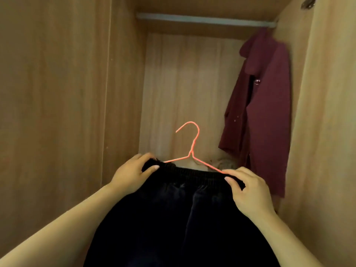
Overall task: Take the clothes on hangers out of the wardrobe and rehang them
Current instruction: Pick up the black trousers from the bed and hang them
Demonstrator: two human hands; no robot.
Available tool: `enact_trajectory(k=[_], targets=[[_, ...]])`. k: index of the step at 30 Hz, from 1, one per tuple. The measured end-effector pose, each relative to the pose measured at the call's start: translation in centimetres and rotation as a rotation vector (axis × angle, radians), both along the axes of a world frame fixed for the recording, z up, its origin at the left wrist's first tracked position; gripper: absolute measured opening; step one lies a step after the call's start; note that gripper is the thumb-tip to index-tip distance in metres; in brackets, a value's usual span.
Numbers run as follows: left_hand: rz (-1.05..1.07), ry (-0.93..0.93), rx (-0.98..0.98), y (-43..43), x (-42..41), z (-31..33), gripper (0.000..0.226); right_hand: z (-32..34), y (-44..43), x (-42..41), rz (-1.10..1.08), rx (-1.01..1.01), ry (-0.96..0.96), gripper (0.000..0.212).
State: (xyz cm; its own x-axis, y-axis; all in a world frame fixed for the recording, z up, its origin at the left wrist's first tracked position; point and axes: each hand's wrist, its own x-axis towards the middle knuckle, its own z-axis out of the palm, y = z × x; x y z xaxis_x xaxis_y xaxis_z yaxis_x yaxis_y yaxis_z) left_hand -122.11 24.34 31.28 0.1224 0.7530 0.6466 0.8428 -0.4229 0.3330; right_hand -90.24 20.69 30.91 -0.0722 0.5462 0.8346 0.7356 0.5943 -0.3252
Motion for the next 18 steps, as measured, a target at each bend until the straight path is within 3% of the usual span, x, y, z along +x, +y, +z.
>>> enact_trajectory(k=[4,10,18], targets=[[0.094,-0.067,0.128,7.5,-0.8,5.7,0.044,6.9,9.1,-0.8,0.02,0.095,0.001,0.017],[0.262,-0.028,0.285,16.3,-2.1,15.7,0.032,16.4,20.3,-2.9,0.03,0.2,0.013,0.015],[0.433,-0.004,0.386,26.6,-5.1,24.6,0.045,25.4,30.5,-6.9,-0.192,0.338,0.029,0.015]])
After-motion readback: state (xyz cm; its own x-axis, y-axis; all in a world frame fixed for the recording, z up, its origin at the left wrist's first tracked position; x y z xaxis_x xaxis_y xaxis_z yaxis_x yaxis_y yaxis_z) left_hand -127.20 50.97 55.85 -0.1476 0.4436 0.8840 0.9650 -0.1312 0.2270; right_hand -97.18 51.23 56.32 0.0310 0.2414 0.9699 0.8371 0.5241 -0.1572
